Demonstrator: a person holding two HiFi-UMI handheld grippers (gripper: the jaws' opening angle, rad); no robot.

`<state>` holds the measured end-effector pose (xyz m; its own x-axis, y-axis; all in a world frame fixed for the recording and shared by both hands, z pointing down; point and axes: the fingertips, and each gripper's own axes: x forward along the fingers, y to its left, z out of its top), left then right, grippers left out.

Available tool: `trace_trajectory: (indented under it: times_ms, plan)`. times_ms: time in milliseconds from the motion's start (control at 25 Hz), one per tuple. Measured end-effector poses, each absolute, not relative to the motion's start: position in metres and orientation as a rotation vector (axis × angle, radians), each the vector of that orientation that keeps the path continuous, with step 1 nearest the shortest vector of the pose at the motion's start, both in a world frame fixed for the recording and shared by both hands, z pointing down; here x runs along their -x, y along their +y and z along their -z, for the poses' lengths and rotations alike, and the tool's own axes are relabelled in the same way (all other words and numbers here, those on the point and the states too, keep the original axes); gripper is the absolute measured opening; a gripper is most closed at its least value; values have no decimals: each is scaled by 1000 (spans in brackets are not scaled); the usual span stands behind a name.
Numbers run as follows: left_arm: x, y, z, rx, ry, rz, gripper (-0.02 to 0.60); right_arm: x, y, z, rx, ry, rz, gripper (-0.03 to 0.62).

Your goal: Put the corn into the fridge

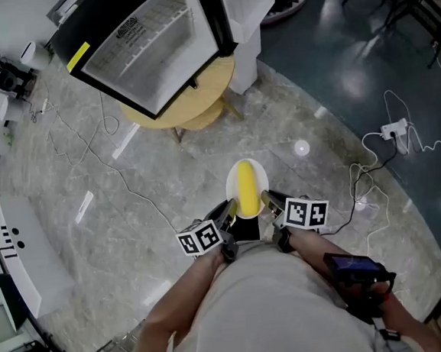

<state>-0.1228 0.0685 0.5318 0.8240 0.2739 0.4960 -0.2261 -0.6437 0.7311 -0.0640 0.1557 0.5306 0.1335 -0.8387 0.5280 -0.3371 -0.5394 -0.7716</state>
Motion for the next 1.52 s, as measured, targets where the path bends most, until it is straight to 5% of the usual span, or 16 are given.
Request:
trace_trajectory:
  times_ms: [320, 1520]
  plan:
    - [201, 112, -515, -2145, -60, -725, 54, 136, 201, -517, 1937, 1172, 1414, 43]
    - [233, 123, -482, -2184, -86, -609, 54, 166, 204, -487, 1930, 1275, 1374, 43]
